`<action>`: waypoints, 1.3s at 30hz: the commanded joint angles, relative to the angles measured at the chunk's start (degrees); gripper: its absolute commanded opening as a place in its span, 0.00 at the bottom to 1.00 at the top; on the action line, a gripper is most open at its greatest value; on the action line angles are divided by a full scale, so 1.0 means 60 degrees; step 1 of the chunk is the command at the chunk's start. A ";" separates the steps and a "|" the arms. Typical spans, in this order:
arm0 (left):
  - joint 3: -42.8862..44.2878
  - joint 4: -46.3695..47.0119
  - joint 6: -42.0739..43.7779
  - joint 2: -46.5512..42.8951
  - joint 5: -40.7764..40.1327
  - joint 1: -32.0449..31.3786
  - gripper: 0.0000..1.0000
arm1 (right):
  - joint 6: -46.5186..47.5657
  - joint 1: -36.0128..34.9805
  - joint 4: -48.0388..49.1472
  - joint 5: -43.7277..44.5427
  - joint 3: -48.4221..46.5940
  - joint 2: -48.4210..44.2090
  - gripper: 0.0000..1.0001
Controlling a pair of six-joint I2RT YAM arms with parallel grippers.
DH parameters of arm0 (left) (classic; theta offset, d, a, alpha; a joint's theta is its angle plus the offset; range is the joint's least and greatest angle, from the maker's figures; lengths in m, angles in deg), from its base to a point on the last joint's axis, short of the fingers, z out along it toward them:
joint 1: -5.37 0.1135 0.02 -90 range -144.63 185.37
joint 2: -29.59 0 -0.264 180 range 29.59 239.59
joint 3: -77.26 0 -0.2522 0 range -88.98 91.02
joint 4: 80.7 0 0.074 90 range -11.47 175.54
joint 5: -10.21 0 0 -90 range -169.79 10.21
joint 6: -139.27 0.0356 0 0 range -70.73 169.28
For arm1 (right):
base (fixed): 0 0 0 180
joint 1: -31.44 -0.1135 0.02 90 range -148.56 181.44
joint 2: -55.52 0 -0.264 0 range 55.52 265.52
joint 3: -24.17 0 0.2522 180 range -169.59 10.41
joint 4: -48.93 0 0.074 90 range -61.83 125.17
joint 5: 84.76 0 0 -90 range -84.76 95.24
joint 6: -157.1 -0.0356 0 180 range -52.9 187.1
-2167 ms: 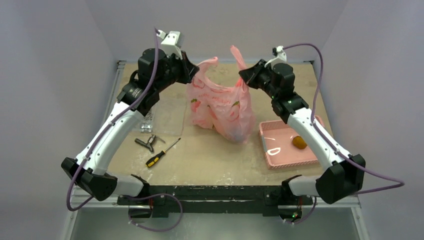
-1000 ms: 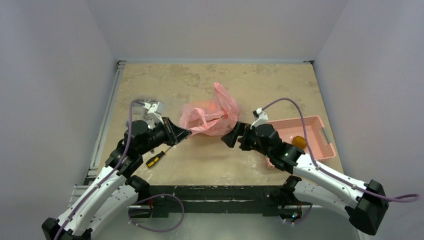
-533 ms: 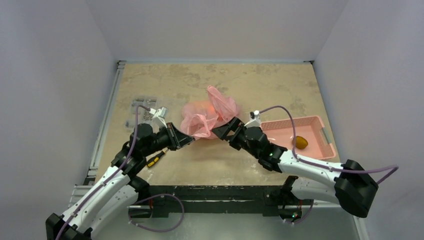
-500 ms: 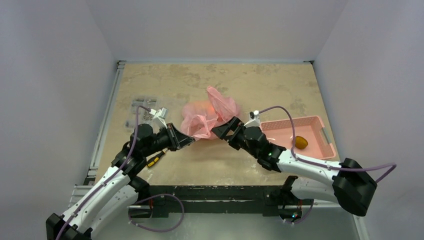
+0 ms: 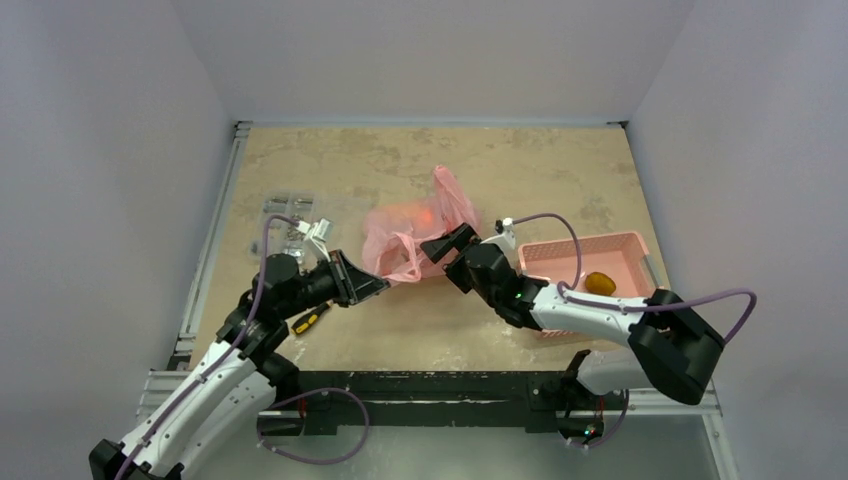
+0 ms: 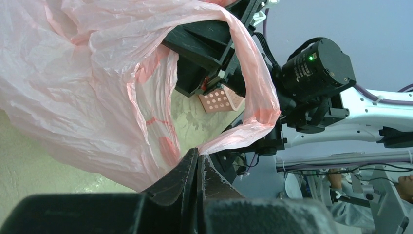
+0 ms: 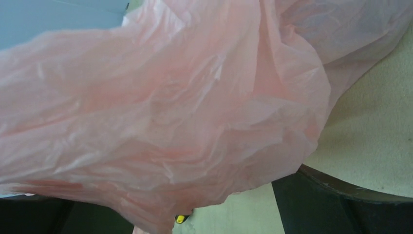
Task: Take the fake fruits out of the plastic bag
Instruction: Adjust the plastic bag at the center of the board.
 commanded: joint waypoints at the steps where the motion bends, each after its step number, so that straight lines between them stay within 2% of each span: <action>1: 0.0044 -0.0090 0.0164 -0.0352 0.0352 -0.0050 0.00 | 0.0533 -0.0018 0.1096 0.0696 0.0246 0.0102 0.84; 4: -0.0066 -0.0108 0.0241 -0.0424 0.0515 -0.0055 0.00 | 0.1684 0.0217 0.2419 0.0506 0.0677 0.0317 0.39; 5: -0.0076 -0.0199 0.0277 -0.0421 0.0549 -0.0062 0.00 | 0.1942 0.0479 0.2744 0.0120 0.0793 0.0415 0.26; 6: -0.0079 -0.0287 0.0336 -0.0420 0.0584 -0.0079 0.00 | 0.2280 0.0902 0.3191 -0.0582 0.0936 0.0542 0.09; 7: -0.0083 -0.0432 0.0386 -0.0453 0.0607 -0.0123 0.00 | 0.2652 0.1348 0.3759 -0.1543 0.1093 0.0607 0.00; 10: -0.0095 -0.1209 0.0735 -0.0642 0.0501 -0.0321 0.01 | 0.4088 0.1967 0.4669 -0.3252 0.1364 0.0511 0.00; 12: 0.0076 -0.1979 0.1102 -0.0826 0.0268 -0.0540 0.10 | 0.5044 0.2004 0.3737 -0.3536 0.1109 0.0192 0.00; 14: 0.0528 -0.2975 0.1634 -0.0989 -0.0067 -0.0700 0.27 | 0.5590 0.2009 0.2960 -0.3613 0.0988 -0.0238 0.00; 16: 0.1289 -0.3962 0.2439 -0.1076 -0.0416 -0.0743 0.49 | 0.6089 0.2011 0.2487 -0.3609 0.1087 -0.0745 0.00; 19: 0.2863 -0.5182 0.3384 -0.0682 -0.1090 -0.0747 0.78 | 0.6753 0.2005 0.1932 -0.3946 0.1057 -0.1126 0.00; 23: 0.5141 -0.6085 0.3968 0.0792 -0.2177 -0.0745 0.91 | 0.7015 0.1989 0.1995 -0.4436 0.1216 -0.1265 0.00; 26: 0.6382 -0.6070 0.4155 0.2172 -0.2464 -0.0740 0.98 | 0.7052 0.2008 0.2116 -0.4794 0.1220 -0.1247 0.00; 28: 0.6919 -0.5858 0.4232 0.3114 -0.2301 -0.0732 0.99 | 0.7010 0.2001 0.2151 -0.4872 0.1227 -0.1275 0.00; 31: 0.6729 -0.4922 0.4240 0.4141 -0.1179 -0.0732 0.99 | 0.6838 0.2008 0.2114 -0.4868 0.1123 -0.1291 0.00; 35: 0.6223 -0.3796 0.4269 0.5174 -0.0356 -0.0731 0.97 | 0.6759 0.2009 0.1717 -0.5069 0.0852 -0.1261 0.00; 39: 0.6293 -0.3659 0.4043 0.6172 0.0360 -0.0796 0.93 | 0.6317 0.2002 0.1328 -0.5190 0.0668 -0.1319 0.00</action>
